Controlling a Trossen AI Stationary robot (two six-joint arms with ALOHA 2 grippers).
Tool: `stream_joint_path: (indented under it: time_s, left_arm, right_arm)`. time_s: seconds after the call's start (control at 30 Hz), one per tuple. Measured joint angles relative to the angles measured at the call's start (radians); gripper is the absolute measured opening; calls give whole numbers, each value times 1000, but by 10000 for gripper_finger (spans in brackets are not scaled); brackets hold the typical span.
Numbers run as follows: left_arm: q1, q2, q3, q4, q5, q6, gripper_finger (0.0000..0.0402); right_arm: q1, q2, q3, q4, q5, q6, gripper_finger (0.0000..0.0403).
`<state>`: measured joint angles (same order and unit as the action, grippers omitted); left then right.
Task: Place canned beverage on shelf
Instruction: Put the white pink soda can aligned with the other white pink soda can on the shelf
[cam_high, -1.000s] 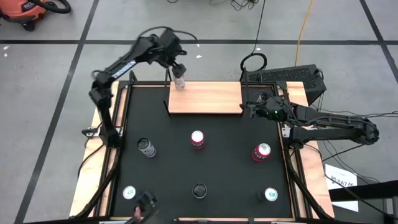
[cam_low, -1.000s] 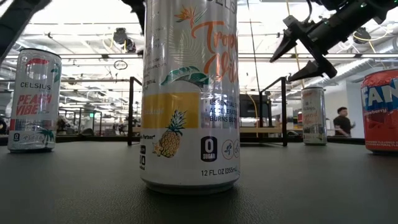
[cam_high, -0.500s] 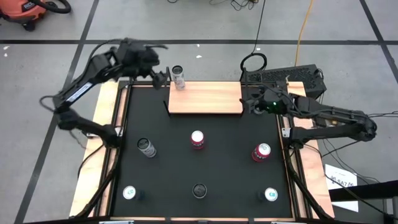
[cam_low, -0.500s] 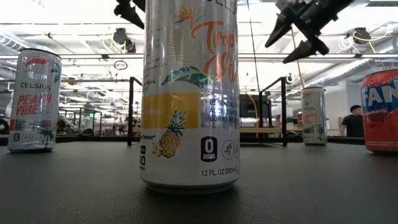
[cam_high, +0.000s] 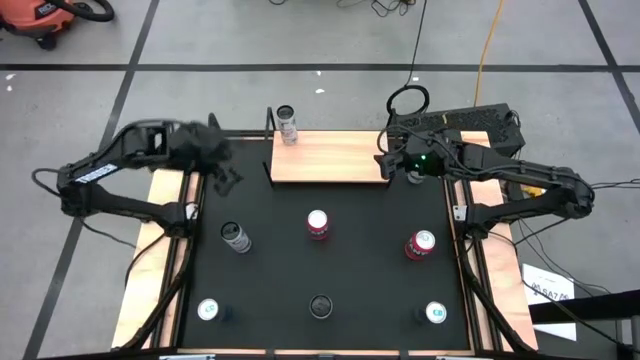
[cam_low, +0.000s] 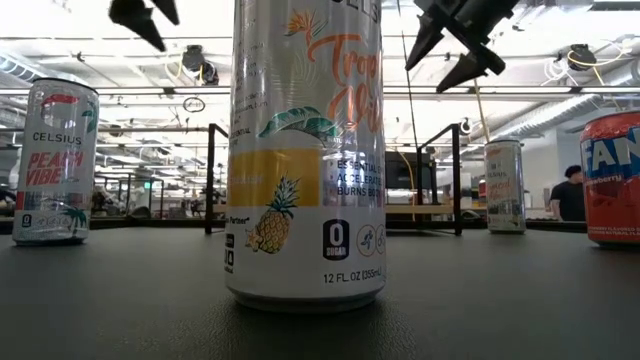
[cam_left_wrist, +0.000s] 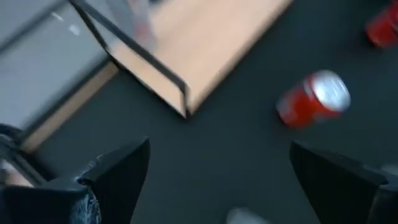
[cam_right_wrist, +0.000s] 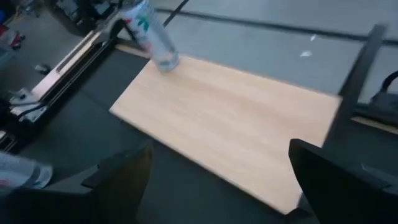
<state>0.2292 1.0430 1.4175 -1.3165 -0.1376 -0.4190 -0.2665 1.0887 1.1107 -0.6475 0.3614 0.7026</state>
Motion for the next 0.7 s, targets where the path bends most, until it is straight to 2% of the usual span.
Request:
stream_joint_path:
  time_s: [0.1, 0.27, 0.43, 0.57, 0.7]
  left_arm:
    - [-127, -51, -69, 3, 18, -124, 382]
    - [-305, -110, -190, 44, -31, -303, 382]
    - [-446, -113, -281, 78, -33, -395, 382]
    - [-526, -98, -347, 78, -54, -479, 382]
    - [-558, -85, -392, 78, -58, -546, 382]
  right_arm:
    - [7, 17, 0, 0, -6, 24, 364]
    - [47, 43, 0, 4, 5, 77, 364]
    - [87, 78, 0, 7, 5, 124, 364]
    - [109, 105, 0, 13, 7, 157, 364]
    - [128, 128, 0, 34, 7, 176, 364]
